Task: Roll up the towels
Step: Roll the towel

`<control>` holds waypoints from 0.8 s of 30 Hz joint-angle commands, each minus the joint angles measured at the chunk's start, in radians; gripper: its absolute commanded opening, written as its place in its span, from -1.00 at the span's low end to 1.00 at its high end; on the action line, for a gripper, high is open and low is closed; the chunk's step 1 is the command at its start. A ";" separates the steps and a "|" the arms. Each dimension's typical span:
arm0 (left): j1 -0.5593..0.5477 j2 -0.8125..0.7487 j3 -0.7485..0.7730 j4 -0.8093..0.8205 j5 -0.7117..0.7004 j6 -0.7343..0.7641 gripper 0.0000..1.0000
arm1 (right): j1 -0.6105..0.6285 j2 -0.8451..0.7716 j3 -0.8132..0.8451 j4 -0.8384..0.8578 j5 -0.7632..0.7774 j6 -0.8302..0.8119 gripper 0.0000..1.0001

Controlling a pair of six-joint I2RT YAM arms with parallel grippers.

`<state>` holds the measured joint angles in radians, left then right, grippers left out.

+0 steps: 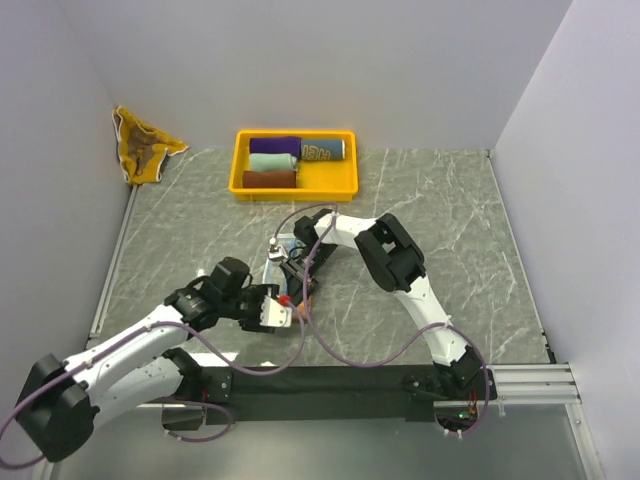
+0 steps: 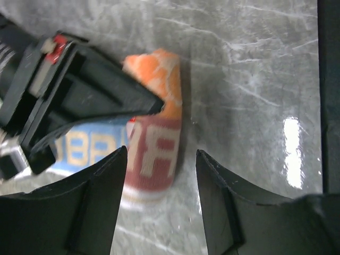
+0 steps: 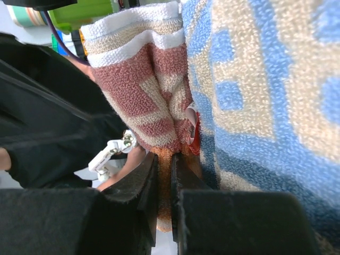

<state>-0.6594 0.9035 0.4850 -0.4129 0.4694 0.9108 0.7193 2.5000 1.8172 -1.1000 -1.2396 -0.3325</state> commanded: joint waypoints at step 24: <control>-0.045 0.478 0.145 -0.213 0.069 -0.102 -0.99 | -0.319 -0.360 -0.044 0.261 0.330 0.127 0.18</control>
<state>-0.7155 1.2972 0.6209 -0.3737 0.4362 0.8658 0.4671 2.3116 1.7939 -0.9222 -1.0073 -0.2203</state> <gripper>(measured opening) 0.164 0.587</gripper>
